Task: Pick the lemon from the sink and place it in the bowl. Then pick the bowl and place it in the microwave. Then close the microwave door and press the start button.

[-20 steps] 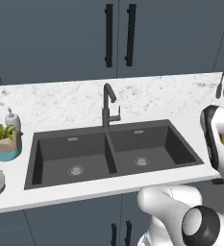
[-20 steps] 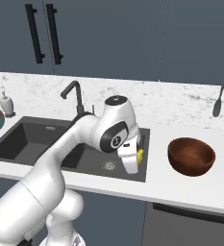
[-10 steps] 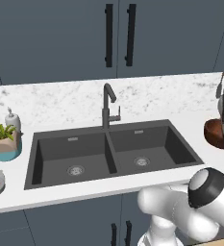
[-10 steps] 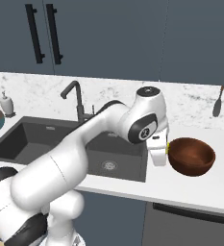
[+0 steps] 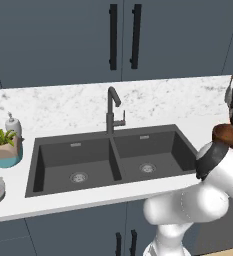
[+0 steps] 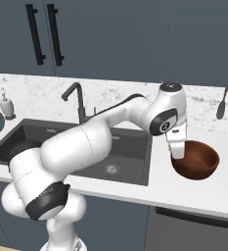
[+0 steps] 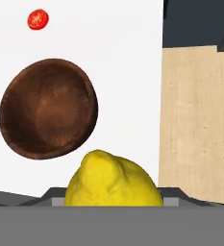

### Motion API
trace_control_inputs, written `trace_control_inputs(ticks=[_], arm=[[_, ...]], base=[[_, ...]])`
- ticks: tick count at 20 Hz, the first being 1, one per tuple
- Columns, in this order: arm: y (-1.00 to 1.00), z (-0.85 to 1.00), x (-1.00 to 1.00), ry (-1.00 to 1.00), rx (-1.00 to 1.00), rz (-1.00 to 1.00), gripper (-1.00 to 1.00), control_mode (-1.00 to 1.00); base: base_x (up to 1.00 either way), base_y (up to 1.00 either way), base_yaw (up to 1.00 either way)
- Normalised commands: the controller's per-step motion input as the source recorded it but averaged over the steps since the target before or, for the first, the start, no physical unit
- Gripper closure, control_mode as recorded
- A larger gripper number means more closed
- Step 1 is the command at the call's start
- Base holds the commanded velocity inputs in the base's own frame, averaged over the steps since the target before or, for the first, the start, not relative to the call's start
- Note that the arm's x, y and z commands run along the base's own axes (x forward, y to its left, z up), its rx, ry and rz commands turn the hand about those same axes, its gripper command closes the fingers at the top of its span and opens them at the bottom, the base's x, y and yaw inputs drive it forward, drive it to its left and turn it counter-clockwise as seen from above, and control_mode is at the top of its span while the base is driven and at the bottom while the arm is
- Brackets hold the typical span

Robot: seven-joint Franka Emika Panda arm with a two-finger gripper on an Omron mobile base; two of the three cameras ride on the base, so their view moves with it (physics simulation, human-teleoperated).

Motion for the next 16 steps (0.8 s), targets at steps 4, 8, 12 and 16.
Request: trace_control_inputs(ticks=[4, 8, 12, 16], arm=[[-0.35, -0.16, 0.46, 0.0, 0.03, 0.0, 1.0, -1.0], [-0.34, -0.23, 0.39, 0.0, 0.04, 0.0, 1.0, -1.0], [-0.3, -0.28, 0.42, 0.0, 0.04, 0.0, 1.0, -1.0], [-0.22, -0.36, 0.52, 0.02, 0.05, 0.0, 1.0, -1.0]], base=[[0.0, 0.0, 0.0], [0.0, 0.0, 0.0], [0.0, 0.0, 0.0], [0.0, 0.0, 0.0]])
